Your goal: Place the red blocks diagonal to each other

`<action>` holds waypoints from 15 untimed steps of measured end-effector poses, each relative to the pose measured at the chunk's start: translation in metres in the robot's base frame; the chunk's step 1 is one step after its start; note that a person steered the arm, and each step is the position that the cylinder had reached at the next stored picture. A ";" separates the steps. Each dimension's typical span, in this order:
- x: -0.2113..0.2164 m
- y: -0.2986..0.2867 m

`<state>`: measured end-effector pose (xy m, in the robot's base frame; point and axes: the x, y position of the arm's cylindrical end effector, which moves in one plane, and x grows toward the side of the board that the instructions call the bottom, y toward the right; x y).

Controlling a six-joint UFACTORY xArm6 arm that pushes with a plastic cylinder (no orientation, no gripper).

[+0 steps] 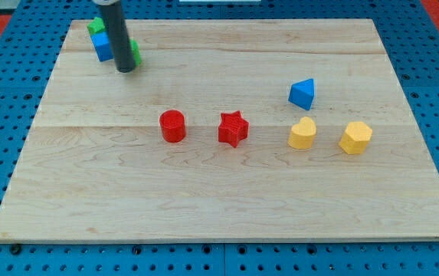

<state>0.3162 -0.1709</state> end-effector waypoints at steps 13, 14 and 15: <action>0.160 0.043; 0.153 0.084; 0.128 0.104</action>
<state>0.4437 -0.0669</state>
